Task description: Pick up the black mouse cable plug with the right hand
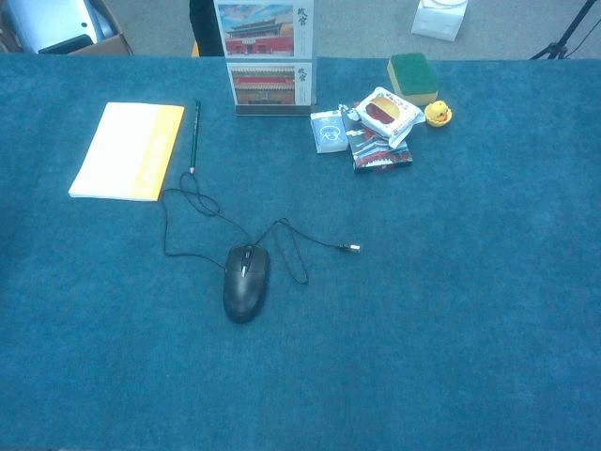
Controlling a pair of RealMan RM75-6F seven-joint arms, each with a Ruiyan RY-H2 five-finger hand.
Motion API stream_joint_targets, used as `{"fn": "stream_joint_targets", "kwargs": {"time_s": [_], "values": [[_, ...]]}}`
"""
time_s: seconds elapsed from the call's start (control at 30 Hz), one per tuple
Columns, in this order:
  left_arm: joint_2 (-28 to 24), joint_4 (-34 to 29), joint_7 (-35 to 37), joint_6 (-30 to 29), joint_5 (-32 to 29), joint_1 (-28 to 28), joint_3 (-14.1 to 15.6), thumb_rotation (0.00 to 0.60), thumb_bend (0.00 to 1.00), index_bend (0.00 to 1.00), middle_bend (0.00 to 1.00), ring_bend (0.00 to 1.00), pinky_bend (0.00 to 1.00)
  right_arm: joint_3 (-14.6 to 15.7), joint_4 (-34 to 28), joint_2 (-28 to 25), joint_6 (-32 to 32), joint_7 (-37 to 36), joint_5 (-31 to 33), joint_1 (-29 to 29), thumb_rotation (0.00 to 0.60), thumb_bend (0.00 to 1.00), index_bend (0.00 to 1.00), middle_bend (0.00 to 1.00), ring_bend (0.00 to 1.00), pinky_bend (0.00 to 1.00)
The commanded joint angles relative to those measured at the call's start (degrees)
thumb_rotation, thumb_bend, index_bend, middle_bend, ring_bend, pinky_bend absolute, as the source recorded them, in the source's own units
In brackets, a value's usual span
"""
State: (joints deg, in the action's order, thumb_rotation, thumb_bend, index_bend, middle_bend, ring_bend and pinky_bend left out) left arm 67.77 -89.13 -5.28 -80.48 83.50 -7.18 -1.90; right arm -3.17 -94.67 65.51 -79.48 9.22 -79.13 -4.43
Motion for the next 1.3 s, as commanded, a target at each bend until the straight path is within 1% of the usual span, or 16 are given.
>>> {"fn": "stream_joint_targets", "kwargs": {"time_s": [0.03,0.23,0.47,0.57,0.7,0.87,1.1,1.3], "values": [[-0.1,-0.3,-0.2,-0.4,-0.1,0.2,0.0,0.6,0.0,0.3,0.19,0.14,0.33,0.0,0.5,0.2,0.4,-0.5,-0.2,-0.3,0.6,0.0,0.61,0.45,0.22,0.2],[-0.5,-0.9,-0.3,-1.2,0.1,0.6,0.1,0.6,0.0,0.3,0.19,0.14,0.33,0.3,0.8,0.4,0.8,-1.1,-0.5,-0.4,0.6,0.0,0.61,0.45,0.22,0.2],[-0.4,-0.7,-0.1,-1.1,0.0,0.7,0.2,0.6,0.0,0.3,0.19,0.14,0.33,-0.1,1.6,0.9,2.3,-1.6,-0.3,-1.5,0.6,0.0,0.61,0.45,0.22,0.2],[-0.7,-0.7,0.6,-1.8,0.5,1.2,0.6,0.6,0.0,0.3,0.19,0.14,0.33,-0.1,2.0,2.0,2.5,-0.3,-1.1,-2.2,0.6,0.0,0.61,0.45,0.22,0.2],[-0.6,-0.2,2.3,-3.3,0.7,1.6,-0.1,0.6,0.0,0.3,0.19,0.14,0.33,-0.6,3.2,4.5,2.5,1.9,-2.2,-3.5,0.6,0.0,0.61,0.45,0.24,0.21],[-0.4,1.0,3.3,-2.2,0.7,1.4,0.3,0.6,0.0,0.3,0.19,0.14,0.33,-1.5,3.2,6.8,5.3,2.4,-2.5,-6.4,0.6,0.0,0.61,0.45,0.24,0.28],[0.3,2.1,4.9,-2.1,0.7,1.5,0.4,0.6,0.0,0.3,0.19,0.14,0.33,-3.0,3.2,11.1,10.8,5.8,-1.4,-11.5,0.6,0.0,0.61,0.44,0.24,0.29],[0.8,3.5,6.5,-1.3,0.5,1.5,0.6,0.6,0.0,0.3,0.19,0.14,0.33,-4.2,1.7,14.1,15.8,8.8,1.6,-15.5,0.6,0.0,0.61,0.41,0.24,0.29]]}}
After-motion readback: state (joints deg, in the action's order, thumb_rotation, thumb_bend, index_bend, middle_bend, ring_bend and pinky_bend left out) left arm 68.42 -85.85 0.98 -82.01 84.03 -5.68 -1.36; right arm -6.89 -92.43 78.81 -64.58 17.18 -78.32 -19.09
